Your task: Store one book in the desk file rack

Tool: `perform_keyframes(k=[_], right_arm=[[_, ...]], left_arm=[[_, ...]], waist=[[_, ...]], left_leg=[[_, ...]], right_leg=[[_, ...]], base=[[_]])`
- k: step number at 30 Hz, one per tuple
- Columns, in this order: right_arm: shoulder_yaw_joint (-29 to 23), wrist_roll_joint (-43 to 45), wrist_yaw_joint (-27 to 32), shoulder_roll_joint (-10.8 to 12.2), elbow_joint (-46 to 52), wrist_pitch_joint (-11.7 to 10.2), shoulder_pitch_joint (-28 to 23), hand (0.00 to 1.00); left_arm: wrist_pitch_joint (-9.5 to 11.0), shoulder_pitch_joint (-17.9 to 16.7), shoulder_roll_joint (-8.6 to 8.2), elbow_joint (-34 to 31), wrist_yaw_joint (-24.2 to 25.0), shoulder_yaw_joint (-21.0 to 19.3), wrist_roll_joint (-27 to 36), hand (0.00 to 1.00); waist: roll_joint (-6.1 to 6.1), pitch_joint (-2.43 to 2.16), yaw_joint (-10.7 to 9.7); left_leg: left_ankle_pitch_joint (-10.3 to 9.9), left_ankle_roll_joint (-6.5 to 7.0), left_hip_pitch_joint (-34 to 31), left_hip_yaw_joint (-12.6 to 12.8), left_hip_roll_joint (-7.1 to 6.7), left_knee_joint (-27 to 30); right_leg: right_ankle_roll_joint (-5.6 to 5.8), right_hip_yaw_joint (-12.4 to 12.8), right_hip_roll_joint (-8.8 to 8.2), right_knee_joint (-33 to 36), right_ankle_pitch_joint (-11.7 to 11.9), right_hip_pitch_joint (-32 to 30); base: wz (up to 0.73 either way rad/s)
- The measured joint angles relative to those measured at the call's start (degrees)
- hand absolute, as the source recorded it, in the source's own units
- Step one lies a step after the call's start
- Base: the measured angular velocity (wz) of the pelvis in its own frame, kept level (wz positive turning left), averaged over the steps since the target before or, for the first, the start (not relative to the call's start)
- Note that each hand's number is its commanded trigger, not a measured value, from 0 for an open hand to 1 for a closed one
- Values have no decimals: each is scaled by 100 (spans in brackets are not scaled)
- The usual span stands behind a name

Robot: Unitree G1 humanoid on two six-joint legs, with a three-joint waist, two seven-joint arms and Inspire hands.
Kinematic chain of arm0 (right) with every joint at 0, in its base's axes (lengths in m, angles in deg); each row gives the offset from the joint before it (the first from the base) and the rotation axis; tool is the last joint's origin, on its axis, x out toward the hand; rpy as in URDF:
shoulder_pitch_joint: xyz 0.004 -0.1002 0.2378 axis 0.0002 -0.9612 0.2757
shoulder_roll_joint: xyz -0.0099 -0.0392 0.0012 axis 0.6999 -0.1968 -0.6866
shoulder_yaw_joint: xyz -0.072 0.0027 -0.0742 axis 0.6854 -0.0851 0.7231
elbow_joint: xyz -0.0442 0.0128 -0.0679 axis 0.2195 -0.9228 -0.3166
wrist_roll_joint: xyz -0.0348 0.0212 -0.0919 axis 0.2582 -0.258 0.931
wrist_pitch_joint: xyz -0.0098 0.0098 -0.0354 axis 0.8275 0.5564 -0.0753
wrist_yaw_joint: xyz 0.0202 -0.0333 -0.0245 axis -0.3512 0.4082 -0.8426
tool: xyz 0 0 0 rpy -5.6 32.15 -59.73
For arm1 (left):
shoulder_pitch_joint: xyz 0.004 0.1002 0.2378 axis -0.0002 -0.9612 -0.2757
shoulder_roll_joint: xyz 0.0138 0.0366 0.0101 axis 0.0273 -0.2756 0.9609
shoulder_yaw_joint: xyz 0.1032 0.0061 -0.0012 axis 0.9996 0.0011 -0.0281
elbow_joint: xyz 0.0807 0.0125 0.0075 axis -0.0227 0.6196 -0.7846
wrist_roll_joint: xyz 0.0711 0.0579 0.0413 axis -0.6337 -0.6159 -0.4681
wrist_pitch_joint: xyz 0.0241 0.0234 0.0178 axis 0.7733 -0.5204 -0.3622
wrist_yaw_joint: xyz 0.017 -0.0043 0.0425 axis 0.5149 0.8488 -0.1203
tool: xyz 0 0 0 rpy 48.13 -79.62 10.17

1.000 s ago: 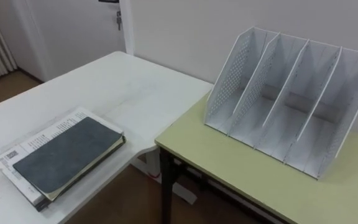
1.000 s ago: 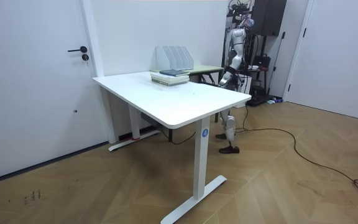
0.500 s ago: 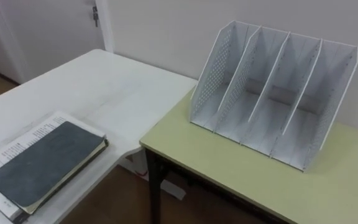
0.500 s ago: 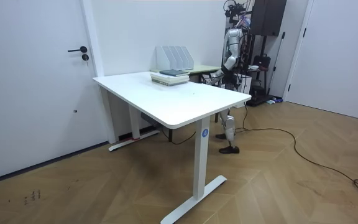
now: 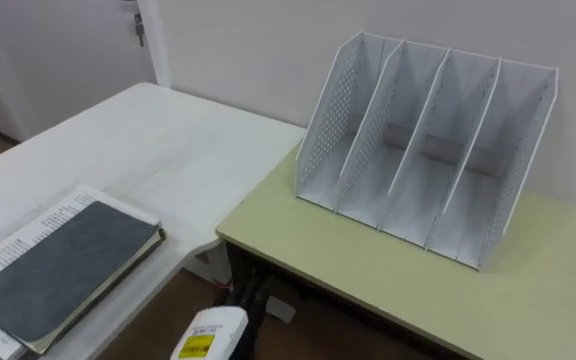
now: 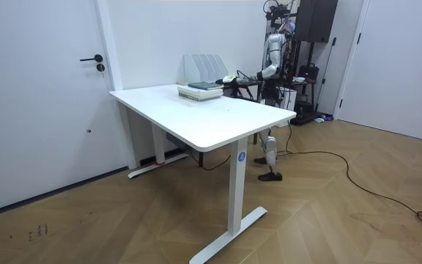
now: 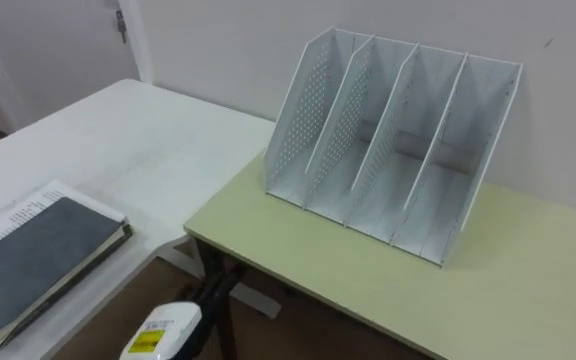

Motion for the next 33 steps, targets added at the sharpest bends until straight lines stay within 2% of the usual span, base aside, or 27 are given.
perform_keyframes(k=[3,8,11,17,19,22,28,33], right_arm=[[2,-4,-26,1,5,7,-40,0],[2,-3,-29,3,3,24,-72,0],[1,15,-34,8,2,80,-94,0],[-13,43,-93,8,11,158,-133,0],[-1,43,-96,8,10,197,-128,0],[-1,10,-103,7,22,209,-169,0],[-12,9,-154,-5,68,232,-200,0],[-16,-165,-211,-48,61,241,-195,0]], left_arm=[[54,2,22,-215,-258,-28,-35,0],[71,2,44,-216,-567,-127,-46,0],[75,2,63,-215,-811,-242,-49,0],[94,2,109,-215,-1373,-495,-408,0],[94,1,109,-215,-1546,-545,-500,0],[102,1,173,-203,-1603,-693,-466,0],[88,-2,247,-196,-1893,-1247,-467,0],[93,-7,241,-27,-2113,-1353,-470,0]], waist=[[1,8,0],[7,15,-3],[12,39,6],[35,26,8],[35,22,75],[38,18,163],[67,-1,167],[116,-32,179]], left_leg=[[0,0,-1,-3,0,-1],[0,0,8,-3,0,-1],[0,0,7,-3,1,-5],[0,0,2,-3,16,-6],[0,0,9,3,16,-6],[0,0,38,7,16,-6],[0,0,51,4,15,-7],[0,0,95,1,15,-7]], right_leg=[[0,3,2,-2,0,6],[-4,1,2,-3,2,13],[-6,-20,1,-11,5,48],[-18,-91,6,-80,33,78],[-17,-84,6,-80,34,77],[-19,-40,12,-81,35,90],[-19,-32,12,-88,35,114],[-19,-34,12,-98,35,176]], base=[[0],[0],[3],[6],[-2],[-8],[0],[0]])
